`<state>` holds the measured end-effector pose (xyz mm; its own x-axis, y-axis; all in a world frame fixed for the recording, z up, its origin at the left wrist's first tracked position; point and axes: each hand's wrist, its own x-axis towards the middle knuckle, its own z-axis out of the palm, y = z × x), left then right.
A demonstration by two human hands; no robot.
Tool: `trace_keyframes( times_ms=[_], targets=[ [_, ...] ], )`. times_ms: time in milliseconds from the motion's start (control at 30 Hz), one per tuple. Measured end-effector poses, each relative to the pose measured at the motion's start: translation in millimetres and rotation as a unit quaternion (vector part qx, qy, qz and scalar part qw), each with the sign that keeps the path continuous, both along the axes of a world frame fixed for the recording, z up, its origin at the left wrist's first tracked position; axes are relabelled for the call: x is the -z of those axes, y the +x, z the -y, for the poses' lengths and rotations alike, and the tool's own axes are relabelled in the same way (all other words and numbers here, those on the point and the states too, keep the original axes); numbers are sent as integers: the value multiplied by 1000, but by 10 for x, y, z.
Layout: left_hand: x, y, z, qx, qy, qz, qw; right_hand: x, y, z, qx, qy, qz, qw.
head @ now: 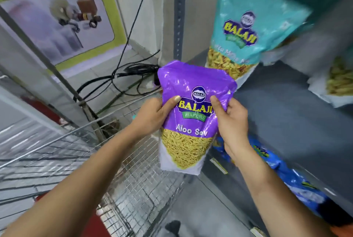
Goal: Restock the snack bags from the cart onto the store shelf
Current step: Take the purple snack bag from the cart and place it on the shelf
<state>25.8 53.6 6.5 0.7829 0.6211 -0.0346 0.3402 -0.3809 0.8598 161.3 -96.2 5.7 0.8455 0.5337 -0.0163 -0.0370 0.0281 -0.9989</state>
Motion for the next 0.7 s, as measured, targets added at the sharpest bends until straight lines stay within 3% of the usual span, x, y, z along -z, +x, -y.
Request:
trace_keyframes(
  times_ms=[300,500,700],
  targets=[
    [-885,1089,1450,187,54,124,973,-1008,464,1855,181,61,123,974],
    [-1169,2086,2790,283,48,126,950,-1245,984,3227,318,33,203,926],
    [-964,2857,3615,322,-7,93,942,-1171,1528,4050,413,-35,190,890]
  ],
)
